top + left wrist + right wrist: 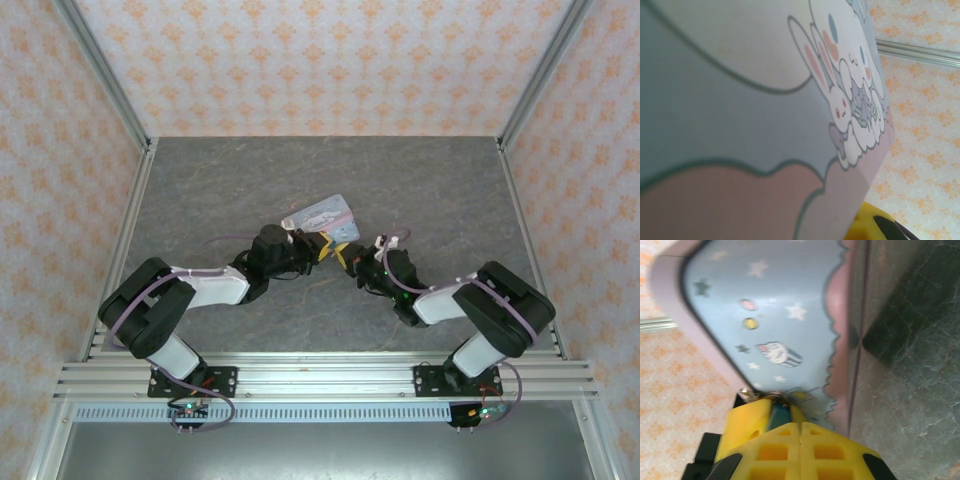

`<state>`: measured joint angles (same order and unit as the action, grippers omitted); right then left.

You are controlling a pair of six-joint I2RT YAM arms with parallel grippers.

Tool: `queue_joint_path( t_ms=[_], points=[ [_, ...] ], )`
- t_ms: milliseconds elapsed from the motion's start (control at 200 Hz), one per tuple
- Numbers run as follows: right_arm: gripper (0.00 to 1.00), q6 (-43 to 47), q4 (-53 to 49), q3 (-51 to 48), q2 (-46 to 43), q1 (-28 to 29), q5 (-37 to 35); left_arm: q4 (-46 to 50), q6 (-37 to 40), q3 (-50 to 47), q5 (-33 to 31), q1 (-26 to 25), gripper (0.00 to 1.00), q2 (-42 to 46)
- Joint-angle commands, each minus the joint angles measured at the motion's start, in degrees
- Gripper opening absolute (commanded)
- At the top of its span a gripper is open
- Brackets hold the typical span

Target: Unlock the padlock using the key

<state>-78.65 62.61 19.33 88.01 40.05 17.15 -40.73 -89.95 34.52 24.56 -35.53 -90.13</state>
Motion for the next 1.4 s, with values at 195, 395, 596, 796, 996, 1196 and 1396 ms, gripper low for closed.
queue_joint_path(
  t_ms=[195,395,596,796,996,1196,1396],
  points=[
    [0.00,5.15,-11.46,-2.67,-12.72,0.25,-5.19,7.94,8.57,1.18,-2.59,0.97,0.00,1.14],
    [0.00,7.50,-18.30,-2.32,-17.56,0.22,-5.72,12.75,15.50,1.58,-3.93,1.34,0.00,-2.13],
    [0.00,8.21,-20.21,-1.17,-17.64,0.24,-5.04,13.92,18.77,3.48,-3.75,1.51,0.16,-6.85],
    [0.00,8.44,-22.41,0.76,-17.38,0.22,-5.92,18.40,20.40,3.54,-3.06,2.09,0.68,-3.56],
    [0.00,6.96,-23.76,3.18,-15.47,1.03,-9.70,23.33,19.19,1.37,-2.33,2.26,0.79,5.46],
    [0.00,4.40,-23.21,6.85,-11.19,2.04,-13.46,19.03,12.99,0.20,-0.70,2.22,0.64,10.34],
    [0.00,3.09,-22.39,10.65,-7.20,2.88,-14.27,12.95,7.68,0.58,0.10,1.57,0.41,10.17]
  ],
)
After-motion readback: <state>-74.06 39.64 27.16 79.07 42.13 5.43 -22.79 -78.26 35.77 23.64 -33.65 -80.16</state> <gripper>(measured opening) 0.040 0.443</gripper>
